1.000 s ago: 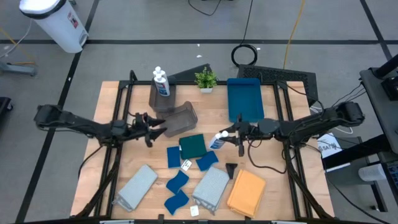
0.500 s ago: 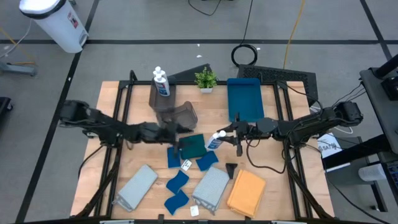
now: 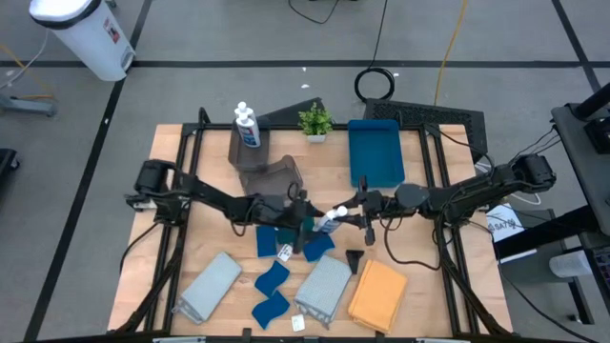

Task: Pick & Place Kitchen Items
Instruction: Put the white restorer into the top black bin

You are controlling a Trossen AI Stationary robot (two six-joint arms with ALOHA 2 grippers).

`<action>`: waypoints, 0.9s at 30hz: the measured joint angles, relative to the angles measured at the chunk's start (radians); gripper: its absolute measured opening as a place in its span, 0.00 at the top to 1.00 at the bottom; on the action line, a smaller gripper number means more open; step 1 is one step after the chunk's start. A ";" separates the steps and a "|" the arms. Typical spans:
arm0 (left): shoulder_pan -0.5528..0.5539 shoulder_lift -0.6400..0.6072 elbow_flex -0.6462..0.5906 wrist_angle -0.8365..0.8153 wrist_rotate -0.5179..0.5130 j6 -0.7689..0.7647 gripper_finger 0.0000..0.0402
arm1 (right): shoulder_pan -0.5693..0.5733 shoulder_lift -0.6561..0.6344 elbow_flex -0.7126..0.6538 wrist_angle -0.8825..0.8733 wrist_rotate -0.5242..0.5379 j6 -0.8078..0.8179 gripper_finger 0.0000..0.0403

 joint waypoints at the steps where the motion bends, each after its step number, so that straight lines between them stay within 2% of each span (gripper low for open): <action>1: 0.000 0.012 0.011 -0.004 0.000 0.000 0.36 | 0.000 0.000 0.000 0.007 0.000 0.007 0.76; 7: 0.001 0.038 0.048 -0.001 0.000 -0.004 0.37 | 0.001 0.000 0.000 0.010 -0.001 0.013 0.76; 10: 0.001 0.038 0.048 0.007 0.000 -0.006 0.40 | 0.001 0.000 -0.001 0.008 0.001 0.013 0.76; 13: 0.001 0.038 0.048 0.018 -0.002 -0.023 0.51 | 0.001 0.000 -0.001 0.009 0.000 0.013 0.74; 19: 0.004 0.038 0.048 0.043 -0.001 -0.023 0.78 | 0.001 0.000 -0.001 0.011 0.003 0.011 0.70; 27: 0.009 0.021 0.047 0.045 -0.005 -0.022 0.78 | -0.002 -0.046 0.000 -0.052 0.039 -0.003 0.69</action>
